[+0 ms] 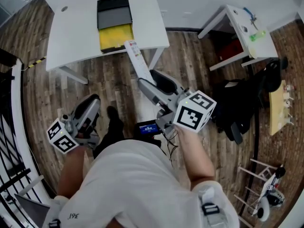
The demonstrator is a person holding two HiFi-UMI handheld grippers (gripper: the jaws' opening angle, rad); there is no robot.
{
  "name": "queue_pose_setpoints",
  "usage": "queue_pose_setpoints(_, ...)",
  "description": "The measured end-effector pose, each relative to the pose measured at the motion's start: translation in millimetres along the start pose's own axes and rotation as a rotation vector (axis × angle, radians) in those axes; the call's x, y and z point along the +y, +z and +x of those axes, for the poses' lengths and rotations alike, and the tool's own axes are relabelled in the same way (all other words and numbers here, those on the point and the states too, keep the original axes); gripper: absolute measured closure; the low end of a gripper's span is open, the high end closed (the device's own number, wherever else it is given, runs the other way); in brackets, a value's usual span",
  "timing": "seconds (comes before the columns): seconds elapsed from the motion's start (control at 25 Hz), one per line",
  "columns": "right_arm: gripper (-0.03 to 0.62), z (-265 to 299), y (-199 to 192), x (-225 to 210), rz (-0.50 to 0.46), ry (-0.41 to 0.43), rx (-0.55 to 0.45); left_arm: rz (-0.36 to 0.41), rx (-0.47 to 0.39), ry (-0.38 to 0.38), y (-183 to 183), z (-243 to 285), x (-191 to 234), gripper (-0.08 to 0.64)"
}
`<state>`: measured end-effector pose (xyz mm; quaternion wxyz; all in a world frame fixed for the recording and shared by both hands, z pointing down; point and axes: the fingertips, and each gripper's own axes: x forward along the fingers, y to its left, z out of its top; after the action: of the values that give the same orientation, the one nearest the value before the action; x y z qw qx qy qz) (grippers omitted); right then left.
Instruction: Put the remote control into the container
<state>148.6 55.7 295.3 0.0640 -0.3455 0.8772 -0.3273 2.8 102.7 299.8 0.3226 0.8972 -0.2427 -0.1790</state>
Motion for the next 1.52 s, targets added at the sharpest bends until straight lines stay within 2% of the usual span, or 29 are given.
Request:
queue_pose_setpoints(0.32, 0.354, 72, 23, -15, 0.037, -0.061, -0.052, -0.007, 0.049, -0.049, 62, 5, 64, 0.509)
queue_pose_setpoints(0.56, 0.354, 112, 34, -18, 0.041, -0.099, -0.083, -0.011, 0.075, -0.084, 94, 5, 96, 0.509)
queue_pose_setpoints(0.84, 0.354, 124, 41, -26, 0.041, -0.106, -0.072, -0.022, 0.078, -0.093, 102, 16, 110, 0.509)
queue_pose_setpoints(1.52, 0.354, 149, 67, -63, 0.027, -0.058, 0.010, -0.014, 0.035, -0.035, 108, 51, 133, 0.509)
